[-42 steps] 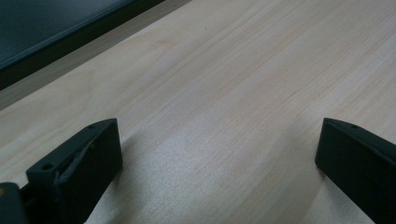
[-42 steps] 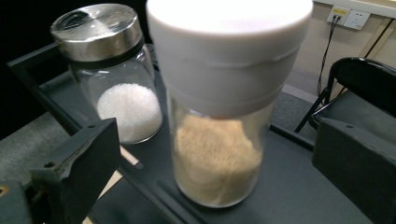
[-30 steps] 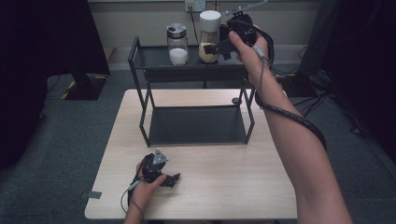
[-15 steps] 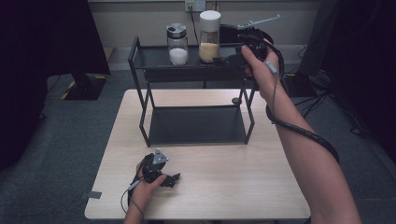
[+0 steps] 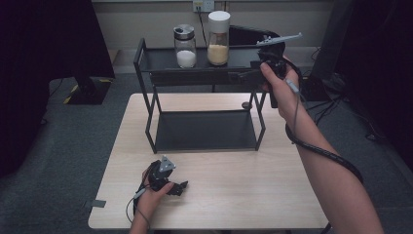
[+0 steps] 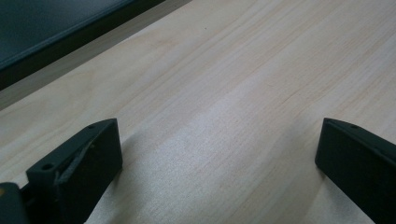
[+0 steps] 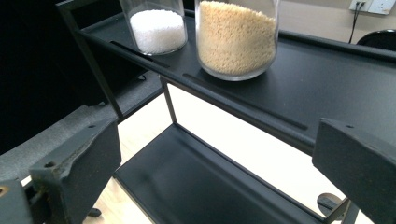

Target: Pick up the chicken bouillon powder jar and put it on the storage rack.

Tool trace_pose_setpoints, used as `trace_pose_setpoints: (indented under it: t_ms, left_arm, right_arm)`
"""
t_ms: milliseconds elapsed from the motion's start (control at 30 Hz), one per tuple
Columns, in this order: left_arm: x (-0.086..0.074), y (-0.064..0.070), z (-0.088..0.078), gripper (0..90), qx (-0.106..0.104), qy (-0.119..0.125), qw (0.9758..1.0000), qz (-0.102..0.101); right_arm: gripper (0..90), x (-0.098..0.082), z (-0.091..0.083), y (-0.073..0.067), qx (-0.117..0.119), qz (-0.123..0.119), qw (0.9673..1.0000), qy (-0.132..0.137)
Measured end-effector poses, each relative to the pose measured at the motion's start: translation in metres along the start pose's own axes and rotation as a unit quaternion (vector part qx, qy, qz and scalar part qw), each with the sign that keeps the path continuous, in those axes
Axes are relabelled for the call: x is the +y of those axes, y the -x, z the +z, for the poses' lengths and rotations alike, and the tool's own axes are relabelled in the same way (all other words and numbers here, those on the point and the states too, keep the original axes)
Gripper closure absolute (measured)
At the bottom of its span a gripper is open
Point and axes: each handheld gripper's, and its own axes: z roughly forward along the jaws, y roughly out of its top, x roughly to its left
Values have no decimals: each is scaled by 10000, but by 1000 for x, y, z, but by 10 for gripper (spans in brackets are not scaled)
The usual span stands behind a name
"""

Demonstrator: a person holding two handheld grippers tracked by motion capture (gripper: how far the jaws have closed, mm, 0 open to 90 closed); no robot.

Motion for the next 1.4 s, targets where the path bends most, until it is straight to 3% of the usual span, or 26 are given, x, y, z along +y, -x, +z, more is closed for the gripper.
trace_pose_setpoints:
  t_ms: [600, 1400]
  left_arm:
    - [-1, 1, 0, 0, 7, 7, 10000, -4]
    - [-1, 1, 0, 0, 6, 7, 10000, -9]
  right_arm:
    - [4, -50, -10, -2, 262, -37, 9996, -18]
    - [6, -112, 6, 2, 506, 42, 9985, -225]
